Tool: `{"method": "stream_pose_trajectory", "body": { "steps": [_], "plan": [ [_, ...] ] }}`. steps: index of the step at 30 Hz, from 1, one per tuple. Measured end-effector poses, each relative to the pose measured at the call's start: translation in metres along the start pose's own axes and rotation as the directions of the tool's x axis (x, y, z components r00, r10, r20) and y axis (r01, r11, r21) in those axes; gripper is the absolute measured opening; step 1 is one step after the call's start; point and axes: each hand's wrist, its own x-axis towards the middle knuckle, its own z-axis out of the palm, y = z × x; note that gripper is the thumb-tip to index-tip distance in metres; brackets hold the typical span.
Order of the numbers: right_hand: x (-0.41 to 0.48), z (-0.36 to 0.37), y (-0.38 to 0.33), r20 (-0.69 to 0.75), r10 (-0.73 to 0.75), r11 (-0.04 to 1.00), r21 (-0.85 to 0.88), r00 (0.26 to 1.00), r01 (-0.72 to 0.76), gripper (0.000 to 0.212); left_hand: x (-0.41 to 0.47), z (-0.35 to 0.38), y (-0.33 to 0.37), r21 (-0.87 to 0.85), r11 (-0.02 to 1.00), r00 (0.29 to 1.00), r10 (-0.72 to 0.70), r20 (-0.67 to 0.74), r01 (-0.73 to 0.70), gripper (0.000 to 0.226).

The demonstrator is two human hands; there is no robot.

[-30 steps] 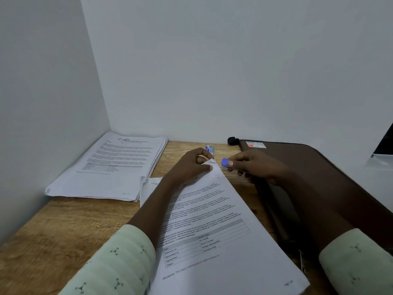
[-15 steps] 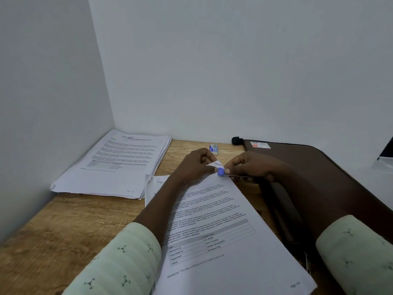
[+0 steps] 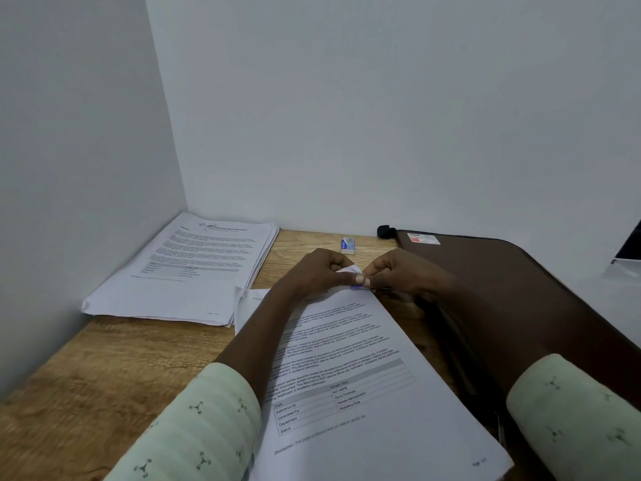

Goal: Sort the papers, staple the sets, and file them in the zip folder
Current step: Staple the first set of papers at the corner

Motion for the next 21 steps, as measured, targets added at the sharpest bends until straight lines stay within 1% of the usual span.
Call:
{"method": "stream_pose_trajectory", "body": {
  "steps": [2, 4, 7, 10, 12, 14, 17, 19, 21],
  "plan": [
    [-0.001, 0.002, -0.003, -0.016, -0.008, 0.999, -0.035, 1.0, 0.008, 0.011, 0.001, 0.0, 0.003, 0.01, 1.0, 1.0, 0.007, 0.007, -0.007, 0.018],
    [-0.002, 0.005, -0.007, -0.042, -0.01, 0.997, -0.072, 0.999, 0.007, 0.012, 0.003, -0.001, 0.005, -0.017, 1.0, 1.0, 0.005, 0.007, -0.005, 0.009],
    [-0.002, 0.011, -0.008, -0.096, -0.028, 0.994, -0.112, 0.995, 0.017, 0.014, 0.004, 0.0, 0.004, -0.033, 0.999, 1.0, 0.002, 0.014, -0.001, 0.012],
    [0.001, 0.016, -0.005, -0.165, -0.051, 0.992, -0.123, 0.985, 0.03, 0.014, 0.005, 0.004, 0.003, 0.019, 1.0, 0.999, 0.006, -0.052, -0.005, 0.014],
    [0.003, 0.019, -0.004, -0.187, -0.054, 0.99, -0.135, 0.981, 0.029, 0.014, 0.004, 0.006, 0.004, 0.051, 0.999, 0.996, 0.015, -0.085, -0.011, 0.017],
    [0.003, 0.018, -0.005, -0.167, -0.046, 0.991, -0.133, 0.985, 0.024, 0.015, 0.004, 0.004, 0.003, 0.044, 0.999, 0.996, 0.002, -0.091, 0.002, 0.023],
    [-0.001, 0.008, -0.005, -0.073, -0.026, 0.993, -0.114, 0.997, 0.017, 0.017, 0.002, -0.003, 0.003, -0.007, 0.999, 0.998, -0.043, -0.05, 0.042, 0.035],
    [-0.006, -0.003, -0.005, 0.0, -0.018, 0.996, -0.09, 1.0, 0.018, 0.021, 0.0, -0.007, 0.003, -0.052, 0.997, 0.998, -0.053, -0.023, 0.052, 0.035],
    [-0.011, -0.015, -0.002, 0.028, 0.01, 0.994, -0.109, 1.0, -0.007, 0.02, -0.001, -0.007, 0.002, -0.072, 0.996, 0.999, -0.05, -0.015, 0.049, 0.03]
  ]
}}
